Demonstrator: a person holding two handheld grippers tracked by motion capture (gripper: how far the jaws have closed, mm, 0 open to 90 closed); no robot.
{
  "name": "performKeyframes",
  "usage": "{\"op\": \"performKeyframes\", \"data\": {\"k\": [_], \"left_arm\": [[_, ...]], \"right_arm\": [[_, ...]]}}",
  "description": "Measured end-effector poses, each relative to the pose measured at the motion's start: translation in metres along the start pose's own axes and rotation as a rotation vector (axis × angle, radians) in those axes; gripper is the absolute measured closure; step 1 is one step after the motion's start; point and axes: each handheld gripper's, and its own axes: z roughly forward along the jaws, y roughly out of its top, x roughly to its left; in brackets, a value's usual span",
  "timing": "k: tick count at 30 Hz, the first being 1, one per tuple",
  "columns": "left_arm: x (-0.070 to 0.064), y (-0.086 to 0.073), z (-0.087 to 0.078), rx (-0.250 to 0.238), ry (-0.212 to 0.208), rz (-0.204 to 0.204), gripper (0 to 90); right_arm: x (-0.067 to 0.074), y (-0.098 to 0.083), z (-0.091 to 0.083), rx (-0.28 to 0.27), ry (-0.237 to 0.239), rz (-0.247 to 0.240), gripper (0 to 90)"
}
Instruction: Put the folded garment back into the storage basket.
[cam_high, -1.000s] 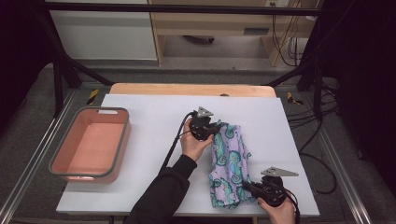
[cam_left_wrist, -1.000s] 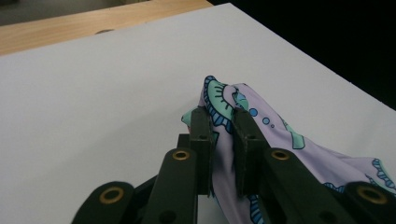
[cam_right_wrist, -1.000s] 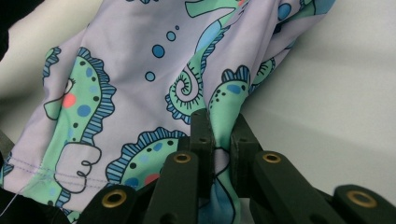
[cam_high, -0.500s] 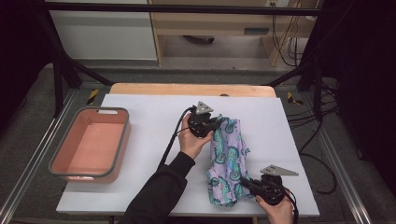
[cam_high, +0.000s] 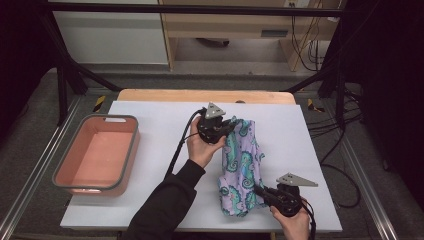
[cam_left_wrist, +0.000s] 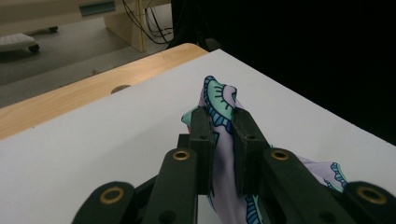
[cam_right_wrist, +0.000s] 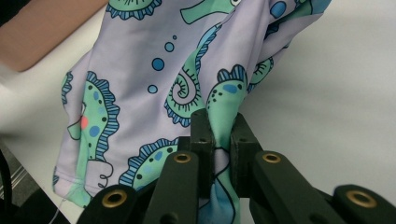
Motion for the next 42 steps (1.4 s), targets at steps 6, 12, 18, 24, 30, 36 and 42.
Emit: {"op": "performKeyframes", "data": {"k": [6, 12, 18, 24, 30, 36, 42], "left_arm": [[0.0, 0.009, -0.012, -0.014, 0.012, 0.019, 80.0], [0.003, 0.013, -0.02, -0.022, 0.021, 0.028, 80.0], [0.007, 0.019, -0.03, -0.035, 0.029, 0.031, 80.1], [0.01, 0.025, -0.041, -0.057, 0.032, 0.036, 80.0], [0.013, 0.031, -0.054, -0.078, 0.038, 0.044, 80.0], [0.017, 0.034, -0.065, -0.095, 0.049, 0.051, 80.0], [0.024, 0.035, -0.075, -0.101, 0.059, 0.054, 80.0]], "right_arm": [[0.005, 0.006, 0.001, -0.026, 0.01, -0.004, 83.9], [0.011, 0.011, 0.003, -0.051, 0.018, -0.013, 83.9], [0.016, 0.016, 0.003, -0.076, 0.02, -0.027, 84.0], [0.023, 0.02, 0.005, -0.105, 0.026, -0.044, 83.9], [0.029, 0.025, 0.006, -0.13, 0.035, -0.056, 84.0], [0.037, 0.03, 0.009, -0.151, 0.044, -0.076, 84.0], [0.045, 0.035, 0.015, -0.166, 0.055, -0.091, 84.0]]}}
